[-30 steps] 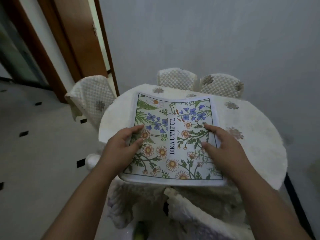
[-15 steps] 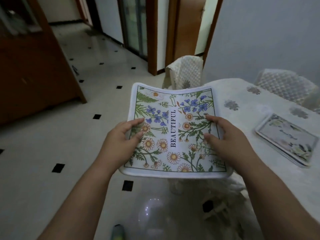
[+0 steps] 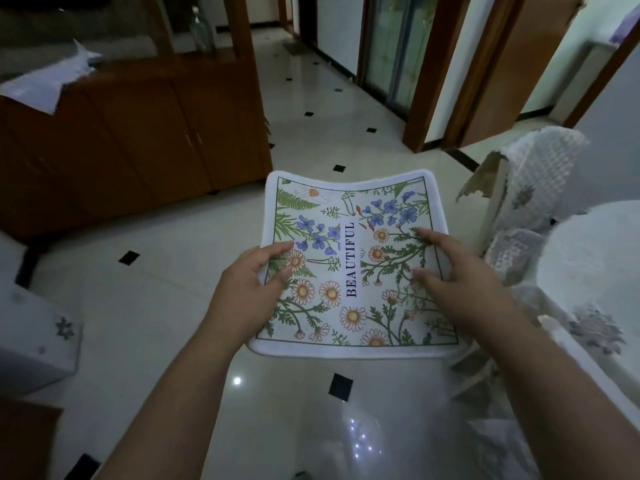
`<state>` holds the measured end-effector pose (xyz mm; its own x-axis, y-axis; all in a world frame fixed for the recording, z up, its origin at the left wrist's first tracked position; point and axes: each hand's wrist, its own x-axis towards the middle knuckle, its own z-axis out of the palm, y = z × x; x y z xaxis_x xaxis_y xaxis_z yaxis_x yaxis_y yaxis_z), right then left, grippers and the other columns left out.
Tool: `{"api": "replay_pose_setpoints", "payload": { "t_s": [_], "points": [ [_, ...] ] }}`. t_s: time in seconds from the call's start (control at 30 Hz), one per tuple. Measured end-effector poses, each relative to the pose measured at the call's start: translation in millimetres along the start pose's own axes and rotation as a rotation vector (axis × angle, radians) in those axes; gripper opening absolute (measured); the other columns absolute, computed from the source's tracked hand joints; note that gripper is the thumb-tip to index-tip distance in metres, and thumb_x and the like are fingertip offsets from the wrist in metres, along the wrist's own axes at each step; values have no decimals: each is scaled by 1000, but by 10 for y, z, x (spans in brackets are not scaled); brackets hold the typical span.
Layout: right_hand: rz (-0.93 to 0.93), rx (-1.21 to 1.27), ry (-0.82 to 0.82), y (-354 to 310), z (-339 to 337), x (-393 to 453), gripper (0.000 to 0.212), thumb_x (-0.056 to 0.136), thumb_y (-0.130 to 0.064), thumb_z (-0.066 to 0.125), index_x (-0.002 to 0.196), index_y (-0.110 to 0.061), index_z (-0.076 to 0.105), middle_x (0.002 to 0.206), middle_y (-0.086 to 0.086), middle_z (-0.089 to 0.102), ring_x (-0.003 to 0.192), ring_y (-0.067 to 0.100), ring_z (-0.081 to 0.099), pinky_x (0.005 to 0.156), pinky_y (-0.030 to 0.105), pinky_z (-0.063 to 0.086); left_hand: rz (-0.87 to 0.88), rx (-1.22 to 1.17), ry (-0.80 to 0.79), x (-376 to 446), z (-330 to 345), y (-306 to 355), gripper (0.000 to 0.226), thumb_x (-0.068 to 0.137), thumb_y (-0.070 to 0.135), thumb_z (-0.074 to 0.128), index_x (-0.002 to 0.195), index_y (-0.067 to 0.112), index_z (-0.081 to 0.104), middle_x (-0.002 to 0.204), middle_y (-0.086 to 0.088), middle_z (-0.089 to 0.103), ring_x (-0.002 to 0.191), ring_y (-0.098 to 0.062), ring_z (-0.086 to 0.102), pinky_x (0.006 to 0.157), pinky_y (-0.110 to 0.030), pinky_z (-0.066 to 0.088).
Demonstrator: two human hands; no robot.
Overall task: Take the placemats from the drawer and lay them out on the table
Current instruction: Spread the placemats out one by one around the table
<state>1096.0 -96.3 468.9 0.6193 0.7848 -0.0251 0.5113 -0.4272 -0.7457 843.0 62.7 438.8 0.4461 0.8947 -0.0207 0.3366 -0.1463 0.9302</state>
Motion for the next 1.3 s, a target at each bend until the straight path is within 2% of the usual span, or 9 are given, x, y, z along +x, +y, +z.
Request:
{"api": "replay_pose_setpoints", "payload": {
  "t_s": [0.2, 0.33, 0.5, 0.67, 0.77, 0.87, 1.0, 1.17, 1.3],
  "points": [
    [29, -14, 15, -136, 192, 778, 56, 94, -25, 66, 143, -41, 45, 124, -11, 58, 88, 3, 53, 66, 9, 39, -18, -35, -25, 862, -63, -35, 36, 95, 23, 70, 120, 49, 68, 129, 11, 64, 106, -16, 71, 77, -37, 65],
    [39, -9, 39, -77, 206, 1456, 56, 95, -24, 65, 144, -41, 45, 114, -16, 50, 91, 4, 51, 58, 1, 33, 1, -26, -40, 1580, 115, 23, 38, 95, 20, 70, 119, 49, 69, 129, 8, 65, 106, -17, 71, 77, -38, 65],
    [40, 76, 43, 59, 195, 2592, 56, 93, -24, 67, 142, -42, 46, 113, -18, 53, 75, -12, 51, 62, 8, 42, 50, 60, -24, 2624, 378, 197, 39, 95, 23, 70, 120, 53, 66, 129, 10, 66, 108, -15, 70, 84, -40, 63],
    [-7, 41, 16, -8, 76, 3749, 56, 94, -25, 66, 144, -40, 45, 126, -10, 61, 91, 6, 59, 76, 19, 49, 83, 97, 22, 3630, 632, 446, 37, 97, 21, 68, 122, 48, 67, 130, 10, 64, 109, -11, 68, 84, -39, 63],
    [-30, 13, 5, -105, -42, 4423, 56, 94, -26, 64, 144, -41, 44, 122, -12, 57, 90, 7, 58, 68, 16, 47, 61, 50, 47, 4213, 790, 602, 37, 97, 19, 67, 121, 48, 68, 130, 10, 61, 105, -11, 69, 77, -35, 65],
    [-8, 13, 3, -161, -112, 5014, 56, 94, -26, 64, 143, -44, 43, 115, -16, 54, 79, -3, 57, 58, 11, 44, 81, 67, 49, 4789, 867, 700, 38, 96, 21, 68, 123, 48, 68, 126, 15, 61, 108, -10, 68, 83, -38, 63],
    [32, 12, 40, -135, -100, 5820, 54, 94, -27, 65, 139, -48, 45, 109, -19, 57, 75, -9, 57, 48, 4, 42, 92, 29, -13, 5776, 996, 735, 39, 95, 19, 69, 123, 46, 69, 120, 27, 60, 108, -9, 68, 85, -38, 63],
    [105, -19, 148, -84, -82, 6815, 53, 94, -30, 64, 141, -46, 45, 114, -18, 56, 77, -10, 55, 52, 3, 43, 174, 60, -125, 7199, 1311, 683, 38, 95, 22, 70, 123, 47, 68, 125, 14, 61, 108, -13, 67, 87, -41, 62],
    [201, -36, 245, -119, -206, 7460, 52, 94, -31, 65, 141, -45, 46, 117, -16, 56, 77, -11, 53, 50, 2, 42, 203, 42, -276, 8258, 1598, 894, 37, 95, 24, 70, 119, 52, 68, 125, 17, 61, 106, -14, 70, 81, -39, 64]
  ]
}}
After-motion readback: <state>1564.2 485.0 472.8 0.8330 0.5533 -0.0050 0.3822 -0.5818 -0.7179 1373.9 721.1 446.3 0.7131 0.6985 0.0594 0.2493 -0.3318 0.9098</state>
